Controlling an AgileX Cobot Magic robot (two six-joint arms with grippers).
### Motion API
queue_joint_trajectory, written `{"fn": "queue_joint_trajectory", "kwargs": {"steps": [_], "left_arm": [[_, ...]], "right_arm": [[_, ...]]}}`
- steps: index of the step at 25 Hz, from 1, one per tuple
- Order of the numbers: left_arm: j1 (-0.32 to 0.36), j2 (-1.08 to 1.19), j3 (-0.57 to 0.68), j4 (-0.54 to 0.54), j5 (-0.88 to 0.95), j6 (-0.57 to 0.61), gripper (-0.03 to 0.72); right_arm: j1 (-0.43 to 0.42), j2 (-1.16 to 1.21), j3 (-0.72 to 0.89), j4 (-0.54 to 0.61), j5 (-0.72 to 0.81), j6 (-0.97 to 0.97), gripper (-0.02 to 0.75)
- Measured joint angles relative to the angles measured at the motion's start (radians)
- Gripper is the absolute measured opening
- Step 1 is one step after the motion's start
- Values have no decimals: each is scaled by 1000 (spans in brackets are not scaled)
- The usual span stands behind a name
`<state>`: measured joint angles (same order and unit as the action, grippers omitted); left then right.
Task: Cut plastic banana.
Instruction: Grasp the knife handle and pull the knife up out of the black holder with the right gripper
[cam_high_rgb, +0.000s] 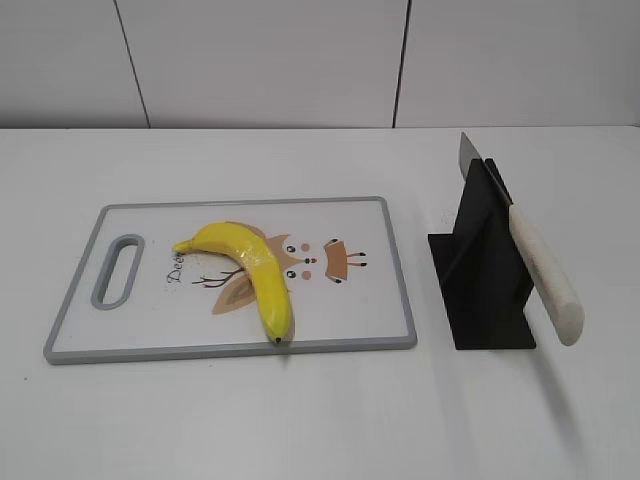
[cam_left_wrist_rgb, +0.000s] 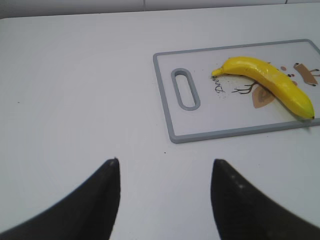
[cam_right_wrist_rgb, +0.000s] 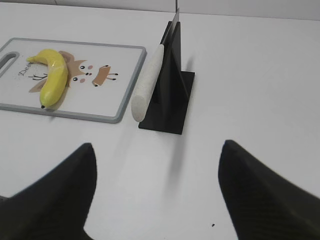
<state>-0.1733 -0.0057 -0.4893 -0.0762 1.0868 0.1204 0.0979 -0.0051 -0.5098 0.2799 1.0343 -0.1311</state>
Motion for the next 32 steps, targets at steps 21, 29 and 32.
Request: {"fn": "queue_joint_trajectory", "kwargs": {"steps": [21,29,32], "left_arm": [[0,0,0,0,0,-2,523],[0,0,0,0,0,-2,521],[0,0,0,0,0,0,521]], "right_arm": [[0,0,0,0,0,0,581],[0,0,0,0,0,0,581],[0,0,0,0,-13,1,581]]}}
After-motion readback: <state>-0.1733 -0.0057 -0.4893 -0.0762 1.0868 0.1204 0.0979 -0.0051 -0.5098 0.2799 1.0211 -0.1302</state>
